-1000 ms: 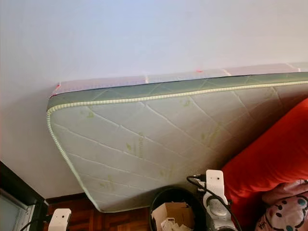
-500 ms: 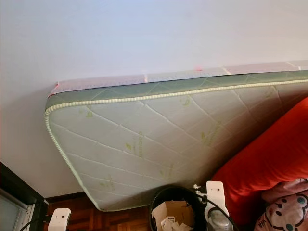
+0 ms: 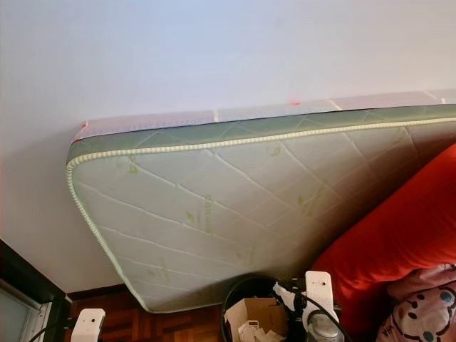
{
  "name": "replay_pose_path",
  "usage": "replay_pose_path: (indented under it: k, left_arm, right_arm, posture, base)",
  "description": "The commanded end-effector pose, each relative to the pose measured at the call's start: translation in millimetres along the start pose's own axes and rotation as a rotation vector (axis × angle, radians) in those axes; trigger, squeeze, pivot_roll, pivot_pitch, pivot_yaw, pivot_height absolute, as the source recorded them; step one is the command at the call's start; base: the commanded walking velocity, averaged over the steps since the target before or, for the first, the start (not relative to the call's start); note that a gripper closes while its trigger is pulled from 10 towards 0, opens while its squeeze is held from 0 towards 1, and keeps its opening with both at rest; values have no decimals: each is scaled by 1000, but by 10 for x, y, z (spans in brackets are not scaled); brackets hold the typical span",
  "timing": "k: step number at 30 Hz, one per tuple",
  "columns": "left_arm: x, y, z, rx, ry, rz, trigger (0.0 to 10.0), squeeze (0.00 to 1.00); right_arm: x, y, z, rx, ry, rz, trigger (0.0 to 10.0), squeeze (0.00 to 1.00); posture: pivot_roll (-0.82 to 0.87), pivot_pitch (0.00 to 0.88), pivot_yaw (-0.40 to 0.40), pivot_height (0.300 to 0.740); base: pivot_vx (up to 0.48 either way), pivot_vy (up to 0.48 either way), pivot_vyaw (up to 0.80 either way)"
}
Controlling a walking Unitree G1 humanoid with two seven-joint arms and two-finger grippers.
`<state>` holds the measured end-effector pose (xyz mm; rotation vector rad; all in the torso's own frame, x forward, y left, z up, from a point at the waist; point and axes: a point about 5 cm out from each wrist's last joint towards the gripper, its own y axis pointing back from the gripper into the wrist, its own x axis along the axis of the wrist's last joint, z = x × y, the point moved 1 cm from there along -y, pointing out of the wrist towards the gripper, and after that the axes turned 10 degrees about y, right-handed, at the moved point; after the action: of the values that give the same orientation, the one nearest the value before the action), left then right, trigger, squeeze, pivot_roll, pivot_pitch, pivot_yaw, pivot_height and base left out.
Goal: Clean up the room
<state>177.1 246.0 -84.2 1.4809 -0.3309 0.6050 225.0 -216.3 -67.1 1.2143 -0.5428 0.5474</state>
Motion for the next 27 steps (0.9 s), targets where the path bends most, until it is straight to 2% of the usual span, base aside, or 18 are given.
replay_pose_path:
  k: [1, 2, 3, 5, 9, 13, 14, 15, 18, 21, 27]
  left_arm:
    - [-21, 6, -17, 0, -7, -18, 10000, 0]
    - [-21, 6, -17, 0, -7, -18, 10000, 0]
    - [-21, 6, -17, 0, -8, -18, 10000, 0]
    - [-19, 6, -18, 0, -8, -17, 10000, 0]
    - [-19, 6, -18, 0, -9, -17, 10000, 0]
    - [-17, 6, -19, 0, -11, -17, 10000, 0]
    - [-16, 6, -19, 0, -11, -17, 10000, 0]
    - [-15, 6, -19, -1, -12, -17, 10000, 0]
    - [-14, 5, -18, -1, -11, -17, 10000, 0]
    - [-13, 5, -19, -1, -13, -17, 10000, 0]
    - [-12, 5, -19, -2, -13, -18, 10000, 0]
  right_arm:
    - [8, -7, 38, -7, -96, -8, 10000, 1000]
    - [8, -7, 38, -7, -96, -8, 10000, 1000]
    - [25, -13, 61, -15, -198, -6, 10000, 1000]
    - [25, -15, 64, -17, -243, -13, 10000, 1000]
    - [20, -15, 64, -18, -249, -22, 10000, 1000]
    - [18, -14, 37, -2, -201, -27, 10000, 1000]
    - [16, -14, 30, 3, -189, -29, 10000, 835]
    - [7, -12, 18, 8, -152, -35, 10000, 0]
    - [-10, -8, -1, 11, -124, -40, 10000, 0]
    - [-23, -6, -12, 16, -51, -48, 10000, 0]
    - [-51, 1, -41, 28, -74, -64, 10000, 0]
  posture:
    - [17, 0, -63, 740]
    - [17, 0, -63, 740]
    - [17, 0, -63, 740]
    - [18, 0, -63, 740]
    - [18, 0, -63, 740]
    - [18, 0, -63, 740]
    - [18, 0, -63, 740]
    - [18, 0, -62, 740]
    - [18, 0, -62, 740]
    - [19, 0, -61, 740]
    - [20, 0, -61, 740]
  base:
    - [0, 0, 0]
    - [0, 0, 0]
    - [0, 0, 0]
    - [0, 0, 0]
    - [0, 0, 0]
    - [0, 0, 0]
    - [0, 0, 0]
    - [0, 0, 0]
    - [0, 0, 0]
    - [0, 0, 0]
    - [0, 0, 0]
